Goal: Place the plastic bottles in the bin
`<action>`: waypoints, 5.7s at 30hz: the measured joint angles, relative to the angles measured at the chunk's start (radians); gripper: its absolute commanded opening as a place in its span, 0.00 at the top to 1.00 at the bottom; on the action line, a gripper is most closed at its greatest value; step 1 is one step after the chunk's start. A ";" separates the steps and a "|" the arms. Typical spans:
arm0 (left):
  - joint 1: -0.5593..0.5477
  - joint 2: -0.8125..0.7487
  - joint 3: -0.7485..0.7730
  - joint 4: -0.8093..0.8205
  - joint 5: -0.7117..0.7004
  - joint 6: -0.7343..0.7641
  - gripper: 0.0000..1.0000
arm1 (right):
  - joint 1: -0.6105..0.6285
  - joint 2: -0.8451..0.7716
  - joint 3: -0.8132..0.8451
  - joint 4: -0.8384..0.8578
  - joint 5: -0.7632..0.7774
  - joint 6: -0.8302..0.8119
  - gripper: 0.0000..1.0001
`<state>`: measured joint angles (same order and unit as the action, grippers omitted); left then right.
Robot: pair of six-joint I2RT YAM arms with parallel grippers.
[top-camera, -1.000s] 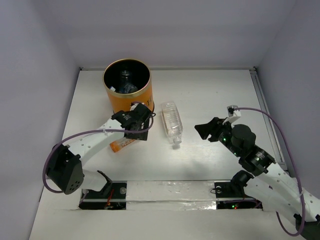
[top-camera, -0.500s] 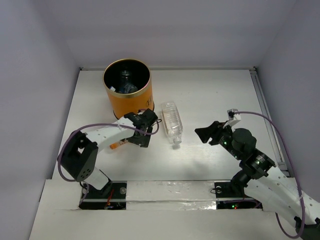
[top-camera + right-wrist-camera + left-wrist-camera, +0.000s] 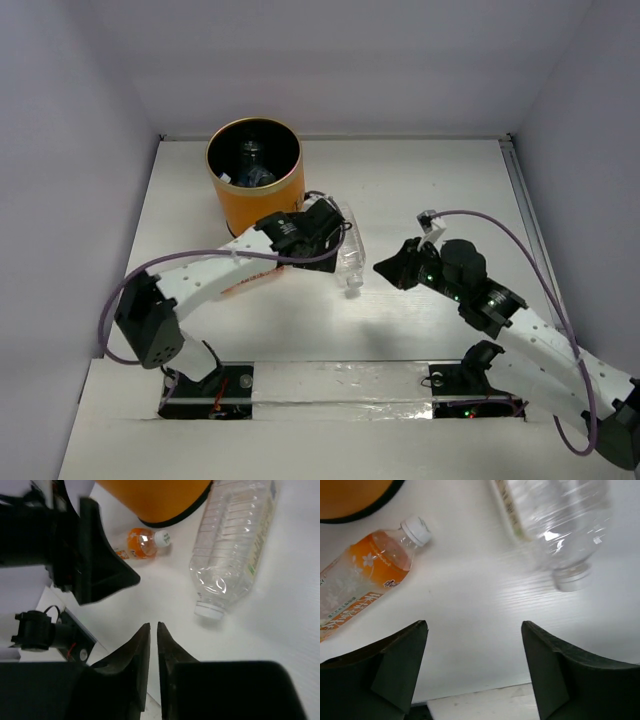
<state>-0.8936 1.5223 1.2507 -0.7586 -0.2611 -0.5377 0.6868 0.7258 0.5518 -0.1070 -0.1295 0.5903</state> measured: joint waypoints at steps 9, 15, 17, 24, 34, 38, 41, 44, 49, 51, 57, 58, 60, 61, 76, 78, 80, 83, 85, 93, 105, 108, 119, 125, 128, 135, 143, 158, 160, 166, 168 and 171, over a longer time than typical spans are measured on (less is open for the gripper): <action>0.005 -0.346 0.101 -0.057 -0.050 -0.171 0.92 | 0.024 0.235 0.153 0.060 -0.188 -0.114 0.95; 0.005 -0.502 0.255 -0.050 -0.124 -0.211 0.90 | 0.237 0.587 0.433 0.041 -0.208 -0.252 0.54; 0.005 -0.534 0.321 -0.050 -0.166 -0.211 0.82 | 0.273 0.695 0.525 0.035 -0.214 -0.296 0.27; 0.005 -0.585 0.525 -0.032 -0.285 -0.156 0.62 | 0.334 1.048 0.953 -0.135 -0.176 -0.536 0.07; 0.005 -0.584 0.592 -0.048 -0.306 -0.092 0.61 | 0.414 1.475 1.479 -0.380 -0.087 -0.811 0.01; 0.005 -0.588 0.567 -0.086 -0.299 -0.090 0.60 | 0.422 1.587 1.590 -0.445 -0.044 -0.885 0.00; 0.005 -0.588 0.567 -0.110 -0.296 -0.087 0.60 | 0.422 1.627 1.603 -0.469 -0.006 -0.930 0.00; 0.005 -0.589 0.568 -0.133 -0.296 -0.085 0.60 | 0.422 1.660 1.617 -0.483 0.011 -0.961 0.00; 0.005 -0.589 0.568 -0.179 -0.293 -0.085 0.60 | 0.423 1.706 1.629 -0.496 0.014 -0.980 0.00; 0.005 -0.589 0.568 -0.193 -0.293 -0.084 0.60 | 0.428 1.734 1.640 -0.495 0.014 -0.980 0.01; 0.005 -0.589 0.569 -0.205 -0.293 -0.079 0.60 | 0.478 1.772 1.646 -0.475 0.031 -0.941 0.43; 0.005 -0.589 0.570 -0.205 -0.293 -0.078 0.60 | 0.489 1.770 1.643 -0.458 0.042 -0.925 0.46; 0.005 -0.590 0.576 -0.207 -0.293 -0.074 0.60 | 0.506 1.752 1.612 -0.411 0.060 -0.895 0.50; 0.005 -0.590 0.582 -0.206 -0.293 -0.072 0.60 | 0.516 1.728 1.585 -0.396 0.072 -0.875 0.50; 0.005 -0.617 0.579 -0.026 -0.305 -0.005 0.60 | 0.290 1.254 1.710 0.000 0.185 -0.527 0.49; 0.005 -0.636 0.537 -0.009 -0.298 -0.013 0.60 | 0.229 1.262 1.758 0.114 0.202 -0.436 0.48; 0.005 -0.652 0.495 0.002 -0.290 -0.024 0.60 | 0.175 1.315 1.809 0.189 0.224 -0.366 0.47; 0.005 -0.661 0.458 0.004 -0.282 -0.040 0.60 | 0.159 1.447 1.934 0.286 0.256 -0.257 0.47; 0.005 -0.661 0.451 -0.001 -0.276 -0.050 0.60 | 0.160 1.541 1.985 0.330 0.271 -0.188 0.47; 0.005 -0.676 0.439 -0.020 -0.273 -0.070 0.60 | 0.161 1.788 2.010 0.339 0.317 -0.008 0.34; 0.005 -0.678 0.399 -0.011 -0.270 -0.061 0.60 | 0.166 1.648 1.759 0.366 0.307 -0.061 0.05; 0.005 -0.680 0.392 -0.009 -0.270 -0.061 0.60 | 0.177 1.580 1.694 0.374 0.304 -0.087 0.03; 0.005 -0.669 0.338 0.044 -0.213 -0.048 0.80 | 0.196 1.217 1.323 0.432 0.310 -0.161 0.86; 0.005 -0.527 0.247 0.106 -0.087 -0.043 1.00 | 0.139 0.787 0.830 0.454 0.333 -0.145 1.00; 0.004 -0.431 0.196 0.148 -0.027 -0.046 1.00 | 0.067 0.554 0.611 0.406 0.343 -0.117 1.00; -0.024 -0.153 0.177 0.206 0.057 -0.066 0.92 | -0.036 0.109 0.267 0.113 0.433 0.010 0.93; -0.039 0.182 0.316 0.180 -0.008 -0.111 0.19 | -0.079 -0.109 0.168 -0.250 0.467 0.095 0.14; -0.035 0.512 0.632 -0.042 -0.109 -0.307 0.02 | -0.079 -0.338 0.132 -0.442 0.307 0.067 0.00; -0.035 0.542 0.673 -0.081 -0.124 -0.323 0.01 | -0.079 -0.341 0.132 -0.442 0.275 0.056 0.00; -0.027 0.579 0.731 -0.171 -0.178 -0.356 0.01 | -0.079 -0.341 0.132 -0.442 0.198 0.024 0.00; -0.020 0.579 0.730 -0.189 -0.184 -0.364 0.01 | -0.079 -0.341 0.132 -0.441 0.180 0.015 0.00; -0.002 0.579 0.727 -0.202 -0.188 -0.367 0.01 | -0.079 -0.341 0.131 -0.439 0.157 0.004 0.00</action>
<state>-0.8959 2.1010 1.9781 -0.9604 -0.4492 -0.9043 0.6083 0.3843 0.6830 -0.5465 0.0277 0.5941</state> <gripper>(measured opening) 0.990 0.994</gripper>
